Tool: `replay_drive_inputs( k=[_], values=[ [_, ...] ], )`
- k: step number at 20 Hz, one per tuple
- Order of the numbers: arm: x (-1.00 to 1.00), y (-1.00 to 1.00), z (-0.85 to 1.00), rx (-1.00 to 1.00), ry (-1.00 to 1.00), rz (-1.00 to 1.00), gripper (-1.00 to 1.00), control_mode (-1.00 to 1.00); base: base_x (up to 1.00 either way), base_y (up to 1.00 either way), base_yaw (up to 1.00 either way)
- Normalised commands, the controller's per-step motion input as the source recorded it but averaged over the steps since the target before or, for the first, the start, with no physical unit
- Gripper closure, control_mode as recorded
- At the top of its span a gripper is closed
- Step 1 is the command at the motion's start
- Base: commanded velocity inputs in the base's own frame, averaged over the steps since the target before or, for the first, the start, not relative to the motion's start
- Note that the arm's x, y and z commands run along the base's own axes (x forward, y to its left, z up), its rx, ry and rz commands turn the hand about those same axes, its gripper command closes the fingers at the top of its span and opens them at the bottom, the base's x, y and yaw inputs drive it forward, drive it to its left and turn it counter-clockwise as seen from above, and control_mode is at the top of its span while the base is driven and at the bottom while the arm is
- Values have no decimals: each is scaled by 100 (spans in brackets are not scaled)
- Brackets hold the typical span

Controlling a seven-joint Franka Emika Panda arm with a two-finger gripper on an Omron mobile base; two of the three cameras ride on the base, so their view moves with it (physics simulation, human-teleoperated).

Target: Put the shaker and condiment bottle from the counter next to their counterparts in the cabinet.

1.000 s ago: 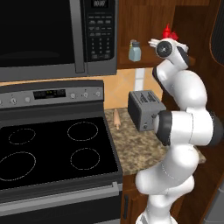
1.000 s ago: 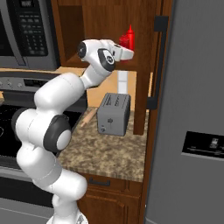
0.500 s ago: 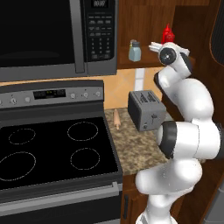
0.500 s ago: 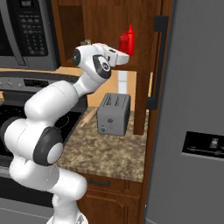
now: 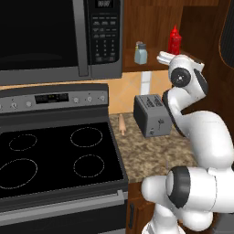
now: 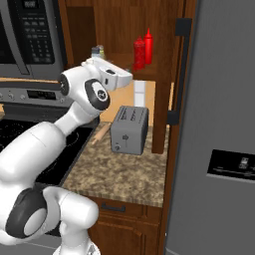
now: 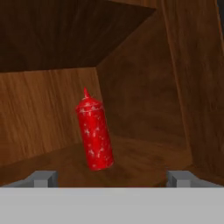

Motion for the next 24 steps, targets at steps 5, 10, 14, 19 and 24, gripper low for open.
replay_drive_inputs(
  k=[5,10,14,19,24],
  values=[
    [-100,68,0,-1,-4,2,-100,-100,0,0,0],
    [-100,82,0,0,0,1,-100,-100,0,0,0],
    [-100,81,0,0,-2,0,-100,-100,0,0,0],
    [-100,86,-5,0,-1,-2,-100,-100,0,0,0],
    [-100,87,-21,0,0,-4,-100,-100,0,0,0]
  ],
)
